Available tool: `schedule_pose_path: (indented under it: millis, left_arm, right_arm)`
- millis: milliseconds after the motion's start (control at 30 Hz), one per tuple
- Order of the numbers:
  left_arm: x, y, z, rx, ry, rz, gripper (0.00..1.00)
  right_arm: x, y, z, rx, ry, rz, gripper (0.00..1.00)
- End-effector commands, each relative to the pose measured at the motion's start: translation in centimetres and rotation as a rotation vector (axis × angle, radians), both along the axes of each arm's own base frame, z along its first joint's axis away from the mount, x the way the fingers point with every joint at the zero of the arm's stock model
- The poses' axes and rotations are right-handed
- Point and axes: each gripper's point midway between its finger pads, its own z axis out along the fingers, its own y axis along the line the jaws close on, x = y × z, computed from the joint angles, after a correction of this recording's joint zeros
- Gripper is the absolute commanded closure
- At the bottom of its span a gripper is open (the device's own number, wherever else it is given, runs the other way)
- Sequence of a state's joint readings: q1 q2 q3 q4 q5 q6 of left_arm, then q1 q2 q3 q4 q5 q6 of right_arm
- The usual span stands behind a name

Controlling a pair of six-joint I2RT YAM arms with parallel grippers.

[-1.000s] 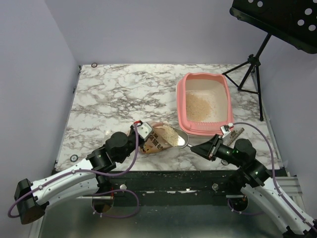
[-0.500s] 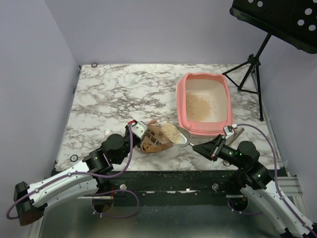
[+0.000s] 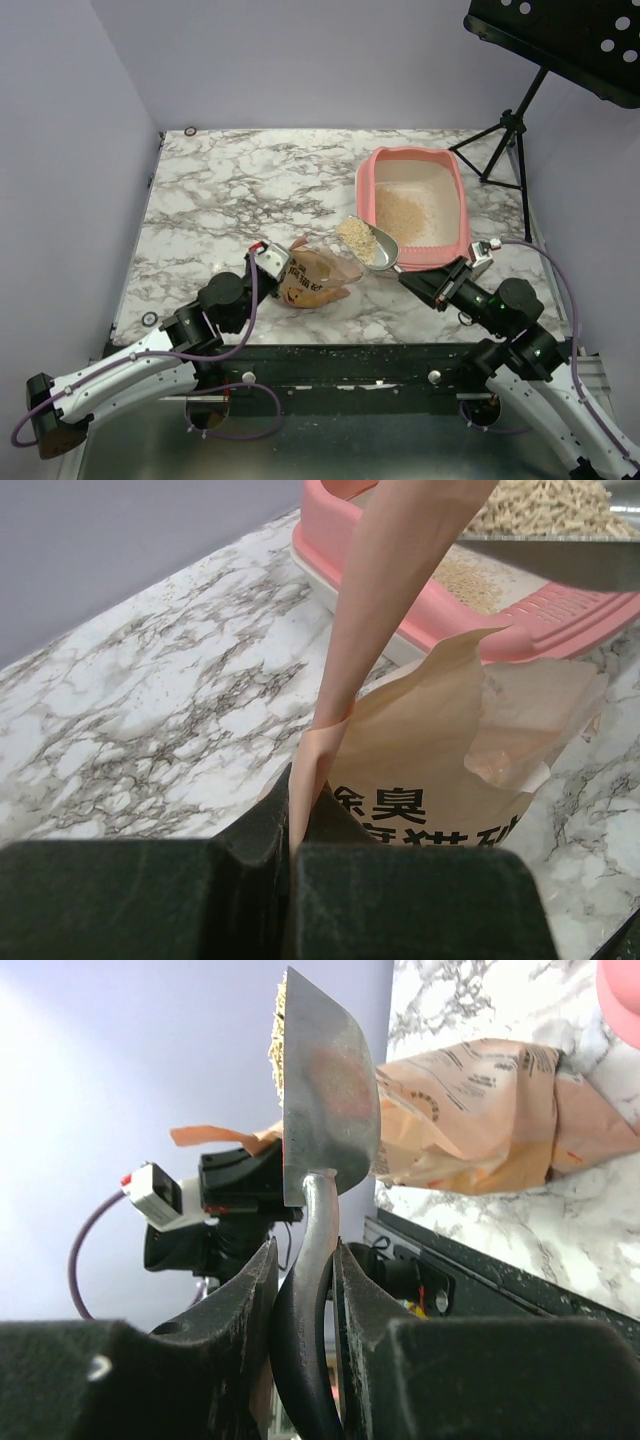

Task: Fill the litter box with clean litter

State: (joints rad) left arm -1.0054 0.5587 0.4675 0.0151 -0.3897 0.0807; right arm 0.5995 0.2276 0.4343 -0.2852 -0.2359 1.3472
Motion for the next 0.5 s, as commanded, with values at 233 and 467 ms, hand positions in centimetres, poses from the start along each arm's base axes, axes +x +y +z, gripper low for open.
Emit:
schedule_pose_path:
  millis: [233,467]
  left_arm:
    - [-0.2,0.7,4.9,-0.144,-0.082,0.019,1.00]
    - [-0.4,0.9,5.0,-0.137,-0.094,0.010,1.00]
  right_arm:
    - [4.6,-4.0,7.8,0.140,-0.151,-0.341,1.00]
    - [6.3,-7.3,9.8,0.196,-0.277,-0.548,1.00]
